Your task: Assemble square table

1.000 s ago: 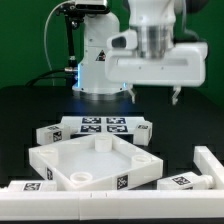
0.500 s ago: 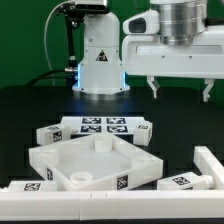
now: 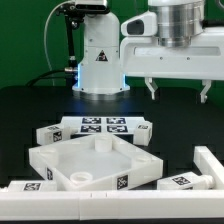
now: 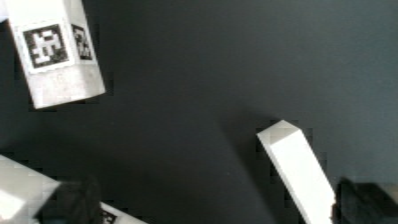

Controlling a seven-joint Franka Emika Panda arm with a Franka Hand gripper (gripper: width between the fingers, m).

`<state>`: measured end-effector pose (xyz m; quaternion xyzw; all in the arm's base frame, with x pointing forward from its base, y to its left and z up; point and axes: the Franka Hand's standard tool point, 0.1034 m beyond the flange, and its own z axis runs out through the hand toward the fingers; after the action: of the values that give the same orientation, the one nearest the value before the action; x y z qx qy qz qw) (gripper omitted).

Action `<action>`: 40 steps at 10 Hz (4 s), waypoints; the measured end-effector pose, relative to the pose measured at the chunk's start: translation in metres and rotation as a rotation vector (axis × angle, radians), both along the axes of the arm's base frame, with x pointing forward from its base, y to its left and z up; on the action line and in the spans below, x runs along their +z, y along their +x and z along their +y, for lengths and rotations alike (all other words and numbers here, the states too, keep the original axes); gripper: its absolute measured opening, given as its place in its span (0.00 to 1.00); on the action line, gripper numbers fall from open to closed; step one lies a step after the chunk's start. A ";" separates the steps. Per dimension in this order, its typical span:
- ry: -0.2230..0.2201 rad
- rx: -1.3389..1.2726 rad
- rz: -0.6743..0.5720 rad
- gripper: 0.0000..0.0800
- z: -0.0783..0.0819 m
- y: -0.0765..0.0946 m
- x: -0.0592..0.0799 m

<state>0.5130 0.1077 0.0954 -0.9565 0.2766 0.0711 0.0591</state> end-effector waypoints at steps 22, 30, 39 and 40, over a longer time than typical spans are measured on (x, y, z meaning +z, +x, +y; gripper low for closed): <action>-0.107 -0.533 -0.013 0.81 0.016 0.104 -0.053; -0.131 -0.561 -0.012 0.81 -0.009 0.105 -0.072; -0.141 -0.557 -0.001 0.26 0.002 0.099 -0.082; -0.141 -0.557 -0.001 0.26 0.002 0.099 -0.082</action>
Offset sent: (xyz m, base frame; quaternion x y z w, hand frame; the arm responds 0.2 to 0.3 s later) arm 0.0000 0.0000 0.0000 0.0000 0.0000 0.0000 1.0000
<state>0.6115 0.1094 0.0130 -0.8456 0.5328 0.0320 0.0097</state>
